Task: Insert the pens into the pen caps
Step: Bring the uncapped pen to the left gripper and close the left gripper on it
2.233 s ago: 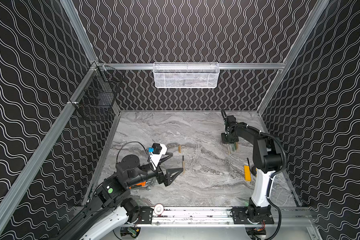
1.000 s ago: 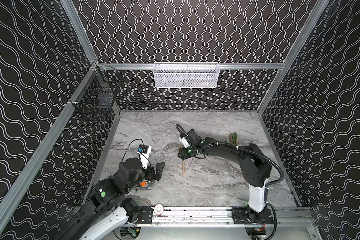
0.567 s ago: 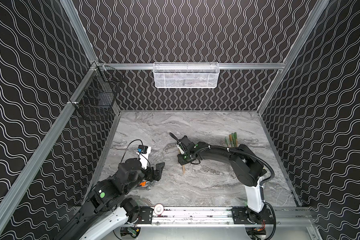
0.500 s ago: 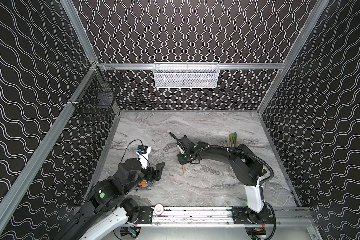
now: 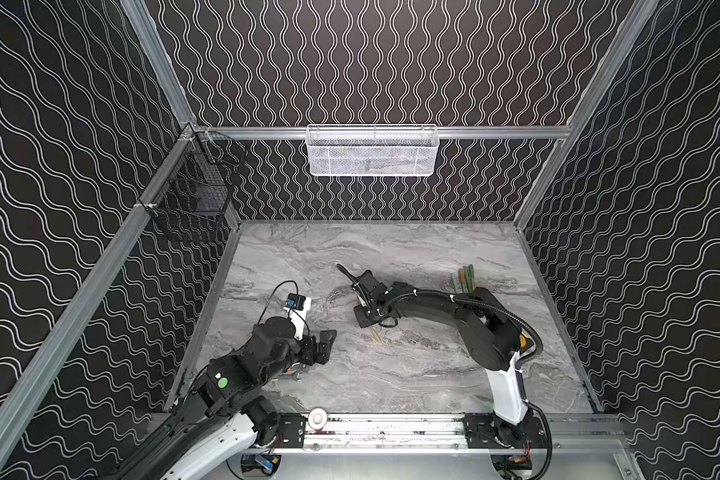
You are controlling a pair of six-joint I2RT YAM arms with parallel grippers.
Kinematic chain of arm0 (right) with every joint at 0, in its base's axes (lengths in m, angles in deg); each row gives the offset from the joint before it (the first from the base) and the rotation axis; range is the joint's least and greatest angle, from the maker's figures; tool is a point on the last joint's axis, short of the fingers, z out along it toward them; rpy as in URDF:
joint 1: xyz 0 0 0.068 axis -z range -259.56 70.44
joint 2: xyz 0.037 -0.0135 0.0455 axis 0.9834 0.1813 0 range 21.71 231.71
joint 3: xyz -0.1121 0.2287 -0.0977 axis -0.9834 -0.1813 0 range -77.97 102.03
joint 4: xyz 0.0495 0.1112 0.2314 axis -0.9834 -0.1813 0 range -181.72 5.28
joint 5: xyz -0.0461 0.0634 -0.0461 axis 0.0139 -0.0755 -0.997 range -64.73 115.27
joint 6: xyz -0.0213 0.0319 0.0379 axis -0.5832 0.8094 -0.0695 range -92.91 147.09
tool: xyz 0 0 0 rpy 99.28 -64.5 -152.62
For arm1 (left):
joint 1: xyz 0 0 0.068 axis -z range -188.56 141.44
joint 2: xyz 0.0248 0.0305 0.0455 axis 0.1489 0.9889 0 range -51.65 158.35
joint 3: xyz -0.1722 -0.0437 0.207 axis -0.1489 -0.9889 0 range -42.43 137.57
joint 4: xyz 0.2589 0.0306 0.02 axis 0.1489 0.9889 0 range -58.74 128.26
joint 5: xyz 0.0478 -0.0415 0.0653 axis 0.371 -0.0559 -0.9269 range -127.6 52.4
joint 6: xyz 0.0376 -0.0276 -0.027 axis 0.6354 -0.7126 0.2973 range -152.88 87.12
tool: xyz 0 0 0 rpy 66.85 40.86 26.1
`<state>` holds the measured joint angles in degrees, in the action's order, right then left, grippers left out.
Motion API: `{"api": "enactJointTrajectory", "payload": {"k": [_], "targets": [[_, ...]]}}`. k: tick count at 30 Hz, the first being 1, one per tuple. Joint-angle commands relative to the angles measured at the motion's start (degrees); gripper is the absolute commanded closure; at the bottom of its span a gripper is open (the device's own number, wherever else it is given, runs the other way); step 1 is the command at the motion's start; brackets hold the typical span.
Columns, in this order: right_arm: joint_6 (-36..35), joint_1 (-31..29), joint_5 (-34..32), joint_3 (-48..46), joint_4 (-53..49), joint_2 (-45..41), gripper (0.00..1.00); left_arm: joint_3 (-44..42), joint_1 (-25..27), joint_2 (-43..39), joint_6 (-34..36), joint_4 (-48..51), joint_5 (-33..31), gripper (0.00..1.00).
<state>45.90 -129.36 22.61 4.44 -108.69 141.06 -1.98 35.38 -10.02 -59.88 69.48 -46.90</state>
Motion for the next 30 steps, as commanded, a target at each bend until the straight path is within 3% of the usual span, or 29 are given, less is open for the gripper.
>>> {"api": "enactJointTrajectory", "payload": {"k": [1, 11, 21, 30], "targets": [[0.0, 0.2, 0.6, -0.3, -0.5, -1.6, 0.84, -0.8, -0.1, 0.6, -1.1, -3.9, 1.7, 0.01], [-0.6, 1.1, 8.2, -7.4, 10.1, -10.3, 0.86, -4.2, -0.1, 1.8, -0.6, -11.1, 6.8, 0.01], [-1.4, 1.7, 31.4, -23.2, 40.0, -30.0, 0.86, -8.2, -0.1, 0.6, 0.2, -23.3, 19.1, 0.01], [6.3, 1.7, 43.0, -30.4, 58.5, -37.9, 0.86, -11.6, -0.1, -4.0, -0.3, -31.6, 24.0, 0.03]]}}
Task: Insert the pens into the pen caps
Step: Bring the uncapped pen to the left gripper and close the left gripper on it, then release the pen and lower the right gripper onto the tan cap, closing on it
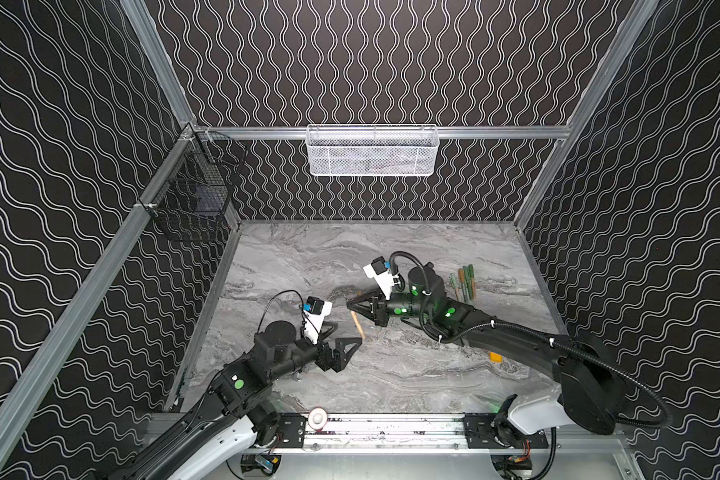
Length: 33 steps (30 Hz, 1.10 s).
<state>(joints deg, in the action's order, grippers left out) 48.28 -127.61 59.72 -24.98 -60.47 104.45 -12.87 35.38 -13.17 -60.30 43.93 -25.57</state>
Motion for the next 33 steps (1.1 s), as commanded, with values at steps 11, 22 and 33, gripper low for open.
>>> {"api": "enactJointTrajectory", "payload": {"k": [11, 22, 33], "targets": [[16.1, -0.5, 13.3, -8.2, 36.1, -3.5, 0.86, -3.2, -0.2, -1.7, -1.5, -19.9, 12.5, 0.3], [17.1, -1.5, 13.2, -10.0, 42.1, -3.0, 0.86, -2.8, -0.2, 0.7, -2.1, -24.4, 15.8, 0.65], [16.5, -1.5, 11.4, -11.0, 41.0, -3.1, 0.83, -2.7, -0.2, 1.1, -1.7, -25.2, 16.5, 0.9]]}}
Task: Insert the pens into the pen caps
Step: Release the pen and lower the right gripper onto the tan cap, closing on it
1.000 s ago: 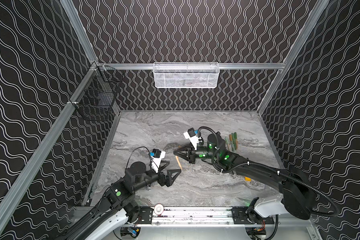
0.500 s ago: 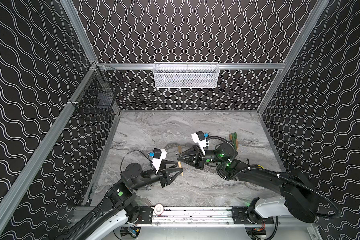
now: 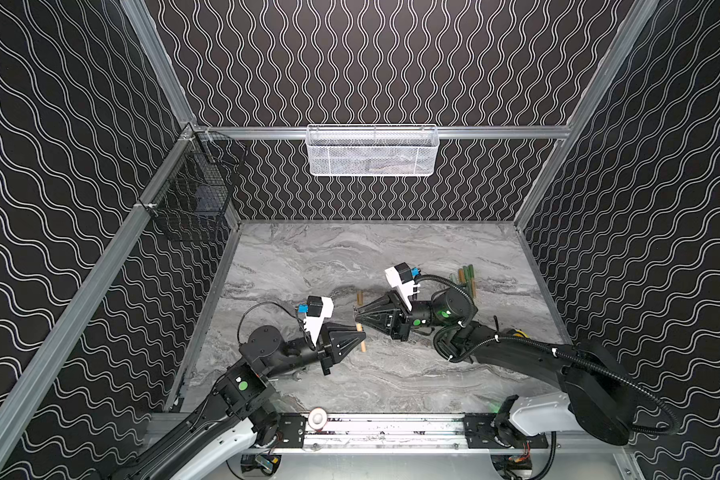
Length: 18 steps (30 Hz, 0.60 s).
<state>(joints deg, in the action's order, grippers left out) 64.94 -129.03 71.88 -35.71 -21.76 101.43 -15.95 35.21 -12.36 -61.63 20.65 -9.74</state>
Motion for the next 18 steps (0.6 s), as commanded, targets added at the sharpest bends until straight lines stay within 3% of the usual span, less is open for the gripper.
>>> {"api": "enactJointTrajectory", "payload": {"k": [1, 2, 7, 9, 14, 18], "targets": [[-0.1, -0.1, -1.0, -0.2, 2.1, 0.1, 0.83, 0.5, -0.1, 0.3, -0.2, -1.4, 0.3, 0.93], [-0.1, -0.1, -1.2, -0.1, 1.8, 0.3, 0.83, 0.8, -0.1, 0.4, -0.1, -0.6, -0.1, 0.99], [0.1, -0.1, -2.8, 0.1, 0.4, 1.0, 0.81, 3.3, -0.4, 0.7, 1.8, 6.9, -3.4, 1.0], [-0.1, 0.3, -4.5, 0.0, -1.3, 1.2, 0.75, 4.8, -0.6, 0.6, 2.7, 11.4, -6.4, 1.0], [-0.4, 3.1, -7.8, 0.1, -8.3, 1.0, 0.51, 12.5, -2.2, 3.8, 6.5, 33.2, -19.1, 1.0], [-5.6, 4.7, -13.0, 1.7, -21.5, 0.3, 0.44, 16.9, -4.3, 6.2, 5.8, 44.5, -25.3, 1.0]]}}
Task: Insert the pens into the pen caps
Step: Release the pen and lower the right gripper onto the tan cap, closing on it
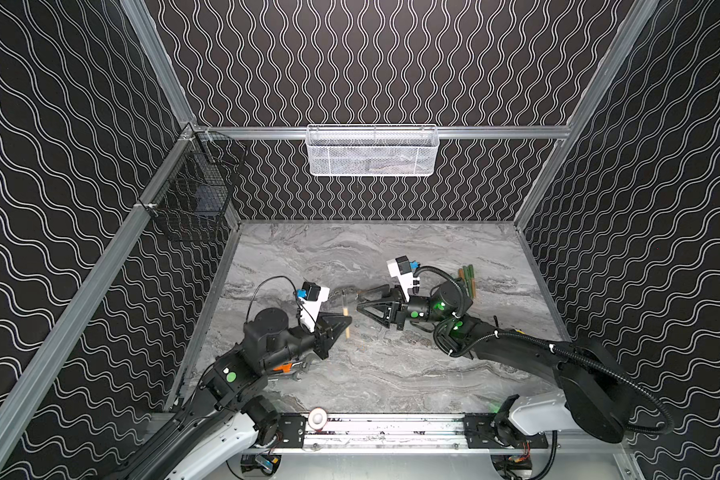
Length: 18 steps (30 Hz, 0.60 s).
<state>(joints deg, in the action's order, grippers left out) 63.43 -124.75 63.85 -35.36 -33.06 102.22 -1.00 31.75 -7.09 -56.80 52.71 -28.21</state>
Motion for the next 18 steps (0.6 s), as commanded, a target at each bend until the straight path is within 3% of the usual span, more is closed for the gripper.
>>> {"api": "enactJointTrajectory", "payload": {"k": [1, 6, 10, 18], "targets": [[-7.0, 0.4, -8.0, 2.7, -16.8, -0.4, 0.43, 3.3, -1.4, 1.0, 1.0, 14.2, -7.2, 1.0], [-14.0, 0.5, -26.1, 13.4, -44.7, 7.0, 0.42, 9.4, -2.5, 1.4, 4.0, 21.1, -6.5, 1.0], [-16.9, 0.5, -34.9, 24.5, -58.8, 16.6, 0.43, 11.1, -2.6, -0.6, 8.3, 22.0, -3.6, 1.0], [-18.5, 1.6, -39.4, 40.7, -70.2, 35.2, 0.52, 5.8, -2.7, -7.5, 10.6, 15.0, 2.3, 1.0]]}}
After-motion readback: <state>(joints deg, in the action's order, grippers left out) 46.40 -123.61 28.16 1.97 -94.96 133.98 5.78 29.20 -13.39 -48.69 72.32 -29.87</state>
